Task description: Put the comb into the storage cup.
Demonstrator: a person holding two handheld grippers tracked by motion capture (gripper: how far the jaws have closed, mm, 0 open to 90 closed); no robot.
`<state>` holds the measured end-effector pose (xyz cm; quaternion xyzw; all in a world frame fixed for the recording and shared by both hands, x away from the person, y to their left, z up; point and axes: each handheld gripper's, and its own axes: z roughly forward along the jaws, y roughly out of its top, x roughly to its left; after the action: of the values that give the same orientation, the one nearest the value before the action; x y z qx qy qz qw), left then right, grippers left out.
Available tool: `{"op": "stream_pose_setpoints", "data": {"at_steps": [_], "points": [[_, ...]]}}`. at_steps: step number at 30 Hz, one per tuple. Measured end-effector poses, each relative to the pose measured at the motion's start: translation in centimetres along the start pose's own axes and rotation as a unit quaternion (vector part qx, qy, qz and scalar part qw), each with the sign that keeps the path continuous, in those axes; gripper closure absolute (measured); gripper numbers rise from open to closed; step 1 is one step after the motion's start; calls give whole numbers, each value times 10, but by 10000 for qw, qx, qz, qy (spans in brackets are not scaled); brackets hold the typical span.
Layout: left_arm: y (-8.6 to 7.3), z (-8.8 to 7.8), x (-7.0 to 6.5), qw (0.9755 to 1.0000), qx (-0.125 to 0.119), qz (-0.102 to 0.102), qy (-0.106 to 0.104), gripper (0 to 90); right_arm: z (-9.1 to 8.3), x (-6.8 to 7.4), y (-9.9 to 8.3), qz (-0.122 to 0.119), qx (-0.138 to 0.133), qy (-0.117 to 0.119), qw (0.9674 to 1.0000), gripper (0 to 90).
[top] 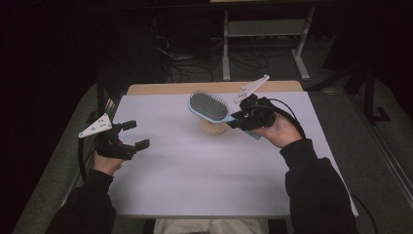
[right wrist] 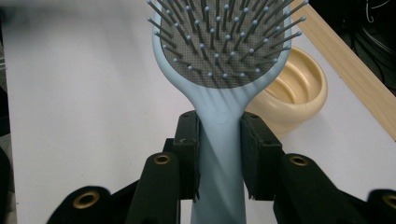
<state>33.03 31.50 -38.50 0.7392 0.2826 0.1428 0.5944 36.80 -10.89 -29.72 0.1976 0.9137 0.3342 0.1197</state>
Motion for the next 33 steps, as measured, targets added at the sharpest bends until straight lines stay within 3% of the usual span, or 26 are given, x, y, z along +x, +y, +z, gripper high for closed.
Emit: {"op": "stream_pose_setpoints", "data": {"at_steps": [17,27,33], "points": [[48,48,-16,9993,38,250,-275,0,7,-1,7,-21,-83,-154,9998,686],[64,75,-27,9985,51,278,-463,0,8,-2,10,5,-204,-264,9994,686],[72,88,-27,9987,4,130,-488,0,6,-3,11,45,-302,-345,9989,686]]}}
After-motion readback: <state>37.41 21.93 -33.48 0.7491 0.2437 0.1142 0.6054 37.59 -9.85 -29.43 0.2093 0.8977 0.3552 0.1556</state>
